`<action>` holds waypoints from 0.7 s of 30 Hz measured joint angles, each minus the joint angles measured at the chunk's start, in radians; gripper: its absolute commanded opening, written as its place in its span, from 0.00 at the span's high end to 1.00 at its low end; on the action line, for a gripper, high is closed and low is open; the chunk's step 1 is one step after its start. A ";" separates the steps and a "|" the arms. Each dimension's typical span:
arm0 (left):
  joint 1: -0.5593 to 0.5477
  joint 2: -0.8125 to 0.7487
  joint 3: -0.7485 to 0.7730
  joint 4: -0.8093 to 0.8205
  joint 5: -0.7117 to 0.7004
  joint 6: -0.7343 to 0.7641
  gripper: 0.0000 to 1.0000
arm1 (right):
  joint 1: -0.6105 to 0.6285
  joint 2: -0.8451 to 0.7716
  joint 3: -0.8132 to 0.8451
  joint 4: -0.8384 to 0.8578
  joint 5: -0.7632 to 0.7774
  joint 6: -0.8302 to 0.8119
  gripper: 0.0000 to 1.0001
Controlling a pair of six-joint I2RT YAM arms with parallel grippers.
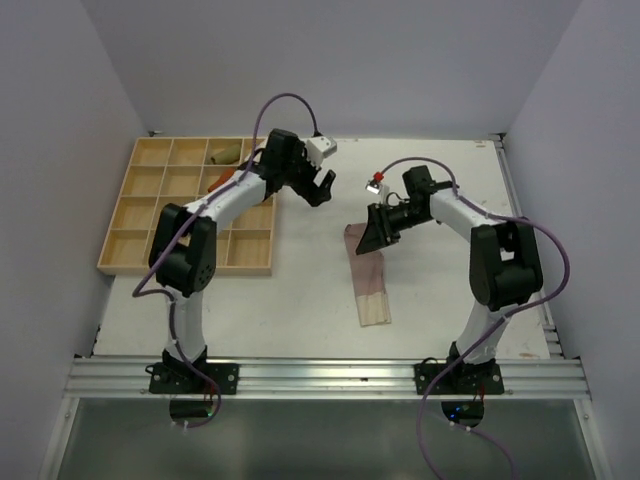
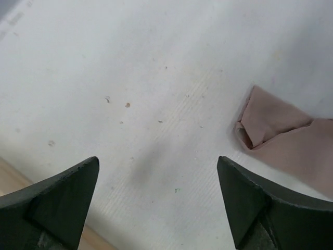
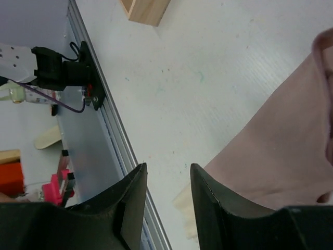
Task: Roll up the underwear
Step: Fold the underwear
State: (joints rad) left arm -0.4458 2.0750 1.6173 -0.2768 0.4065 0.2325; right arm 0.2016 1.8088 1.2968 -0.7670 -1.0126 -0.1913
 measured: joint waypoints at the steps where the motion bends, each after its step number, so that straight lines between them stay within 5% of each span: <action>1: 0.004 -0.042 -0.006 0.006 -0.007 -0.006 0.00 | 0.018 0.012 -0.029 0.036 -0.005 0.034 0.57; 10: 0.000 -0.385 -0.096 0.048 -0.022 -0.066 0.00 | -0.029 0.228 -0.150 0.225 0.002 0.154 0.57; 16: 0.040 -0.378 -0.107 -0.027 -0.019 -0.075 0.00 | -0.026 0.288 -0.169 0.387 -0.092 0.347 0.57; 21: 0.143 -0.343 -0.109 -0.072 0.048 -0.083 0.00 | 0.013 0.366 -0.172 0.698 -0.179 0.644 0.57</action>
State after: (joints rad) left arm -0.3023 1.7321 1.5078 -0.3489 0.4545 0.1497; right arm 0.2146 2.1746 1.1248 -0.0685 -1.1912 0.4530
